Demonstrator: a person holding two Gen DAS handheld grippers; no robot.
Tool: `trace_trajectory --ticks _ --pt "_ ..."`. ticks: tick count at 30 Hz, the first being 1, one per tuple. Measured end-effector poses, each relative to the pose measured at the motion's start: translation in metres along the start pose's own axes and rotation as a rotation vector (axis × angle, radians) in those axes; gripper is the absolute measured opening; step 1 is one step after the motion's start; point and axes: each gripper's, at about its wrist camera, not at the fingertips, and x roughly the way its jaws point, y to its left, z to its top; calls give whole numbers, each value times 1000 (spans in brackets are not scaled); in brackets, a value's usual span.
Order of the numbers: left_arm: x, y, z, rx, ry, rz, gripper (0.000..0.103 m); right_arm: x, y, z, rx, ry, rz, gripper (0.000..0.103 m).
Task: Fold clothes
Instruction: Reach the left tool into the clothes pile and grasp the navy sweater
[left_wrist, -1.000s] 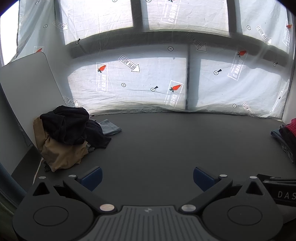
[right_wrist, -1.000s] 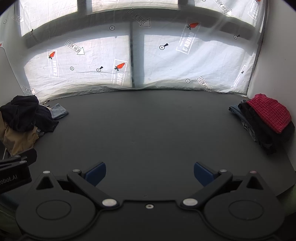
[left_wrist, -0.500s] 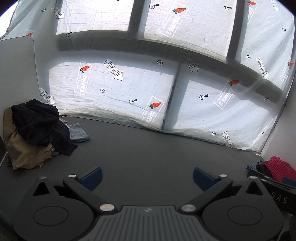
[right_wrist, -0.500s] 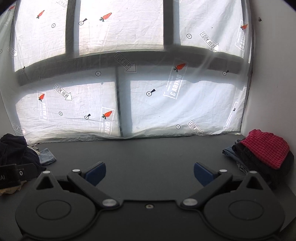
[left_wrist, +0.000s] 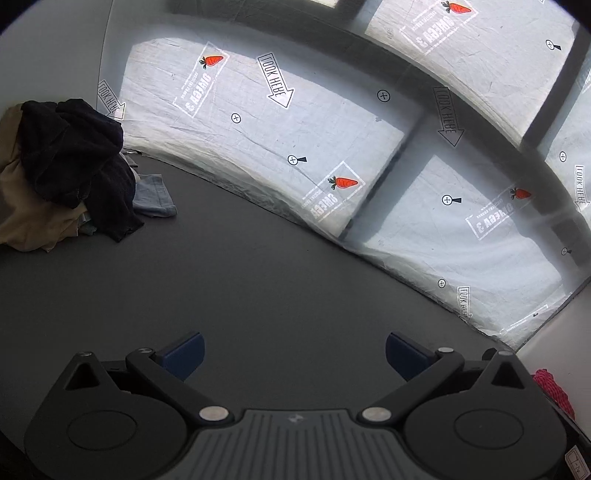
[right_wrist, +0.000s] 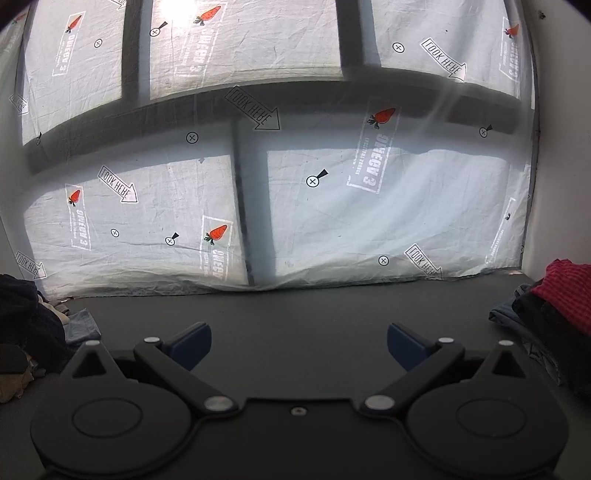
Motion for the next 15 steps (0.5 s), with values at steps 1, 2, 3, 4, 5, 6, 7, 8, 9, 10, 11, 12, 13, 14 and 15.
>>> trace_trajectory --ticks 1,2,3,4,5,6,7,8,9,10,11,12,13,14,15 --pt "8 6 4 3 5 10 103 8 6 2 -6 1 -1 103" --pt "17 13 8 5 10 20 103 15 9 3 -3 3 -2 103" --pt "25 19 13 8 15 30 103 21 14 5 0 5 -3 103" --pt "34 25 17 10 20 40 103 30 19 6 0 11 -6 103" --pt "42 32 21 13 25 51 103 38 25 8 -1 16 -7 103" --pt "51 38 25 15 30 61 103 47 32 9 -7 21 -5 103" --pt "61 47 31 23 24 82 103 58 38 9 -19 26 1 103" --pt "72 56 38 34 14 109 103 71 48 10 -38 33 11 103" --pt "83 66 45 44 4 135 103 82 56 10 -56 46 17 103" --pt "94 78 52 45 4 166 102 92 65 9 -70 71 16 103" --pt "105 90 59 42 9 198 101 103 75 9 -85 96 15 103" --pt "115 104 67 34 8 229 99 113 84 9 -99 120 14 103" --pt "124 117 75 27 -2 253 97 121 93 8 -109 133 16 103" --pt "132 131 82 24 -16 282 91 129 103 6 -123 144 19 103" --pt "141 145 89 29 -30 316 83 138 113 4 -141 160 18 103"
